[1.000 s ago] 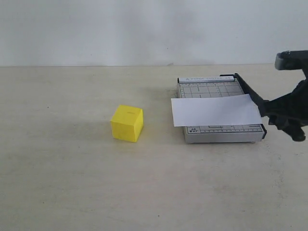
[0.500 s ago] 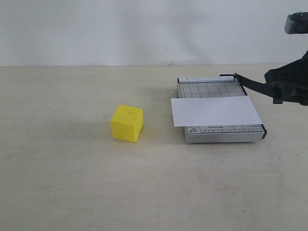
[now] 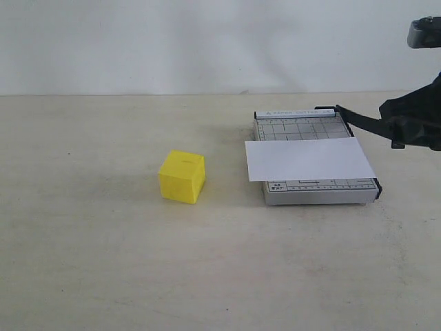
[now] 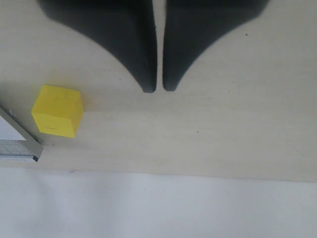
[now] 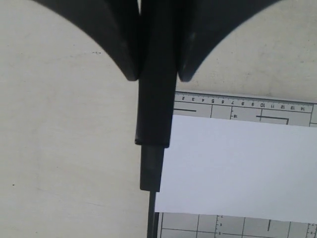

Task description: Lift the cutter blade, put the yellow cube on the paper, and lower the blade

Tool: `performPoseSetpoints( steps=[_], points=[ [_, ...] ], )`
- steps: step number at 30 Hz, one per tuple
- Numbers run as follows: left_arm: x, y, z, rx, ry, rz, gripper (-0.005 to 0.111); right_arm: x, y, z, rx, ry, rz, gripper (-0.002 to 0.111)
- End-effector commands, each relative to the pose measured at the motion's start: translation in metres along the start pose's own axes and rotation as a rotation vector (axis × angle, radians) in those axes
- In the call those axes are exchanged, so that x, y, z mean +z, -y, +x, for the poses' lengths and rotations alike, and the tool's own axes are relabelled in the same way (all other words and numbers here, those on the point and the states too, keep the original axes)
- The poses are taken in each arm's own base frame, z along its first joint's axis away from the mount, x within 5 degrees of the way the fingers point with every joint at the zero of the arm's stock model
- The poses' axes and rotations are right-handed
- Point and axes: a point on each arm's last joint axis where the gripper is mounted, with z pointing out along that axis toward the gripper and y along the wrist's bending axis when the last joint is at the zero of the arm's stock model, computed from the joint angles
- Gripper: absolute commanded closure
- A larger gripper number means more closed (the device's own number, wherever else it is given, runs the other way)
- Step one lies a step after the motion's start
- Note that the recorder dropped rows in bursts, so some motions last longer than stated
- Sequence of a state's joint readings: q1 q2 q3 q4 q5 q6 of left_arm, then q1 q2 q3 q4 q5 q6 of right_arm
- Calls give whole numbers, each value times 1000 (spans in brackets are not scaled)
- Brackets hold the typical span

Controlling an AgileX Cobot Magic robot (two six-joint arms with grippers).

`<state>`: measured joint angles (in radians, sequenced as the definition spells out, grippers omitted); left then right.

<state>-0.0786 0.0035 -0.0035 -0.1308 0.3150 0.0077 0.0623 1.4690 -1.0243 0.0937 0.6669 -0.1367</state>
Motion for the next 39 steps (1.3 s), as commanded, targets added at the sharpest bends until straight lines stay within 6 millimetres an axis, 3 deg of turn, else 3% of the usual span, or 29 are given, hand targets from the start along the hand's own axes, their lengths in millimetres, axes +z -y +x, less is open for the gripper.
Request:
performPoseSetpoints(
  steps=[1, 3, 4, 7, 13, 18, 23, 30, 35, 39],
  points=[
    [0, 0, 0, 2, 10, 3, 102, -18, -3, -5, -96, 32, -8, 67],
    [0, 0, 0, 2, 10, 3, 102, -18, -3, -4, -92, 26, -9, 44],
    [0, 0, 0, 2, 10, 3, 102, -18, -3, -4, -85, 26, -9, 41],
    [0, 0, 0, 2, 10, 3, 102, -18, -3, -5, -86, 32, -8, 47],
    [0, 0, 0, 2, 8, 3, 102, -19, -3, -9, -82, 82, -6, 46],
    [0, 0, 0, 2, 8, 3, 102, -52, -20, -4, -100, 303, -146, 52],
    [0, 0, 0, 2, 8, 3, 102, -95, -34, 38, -82, 519, -250, 71],
    [0, 0, 0, 2, 8, 3, 102, -123, -37, 125, 28, 740, -247, 108],
    [0, 0, 0, 2, 8, 3, 102, -122, -39, 185, 118, 865, -278, 108],
    [0, 0, 0, 2, 8, 3, 102, -108, -39, 207, 116, 877, -278, 108]
  ],
)
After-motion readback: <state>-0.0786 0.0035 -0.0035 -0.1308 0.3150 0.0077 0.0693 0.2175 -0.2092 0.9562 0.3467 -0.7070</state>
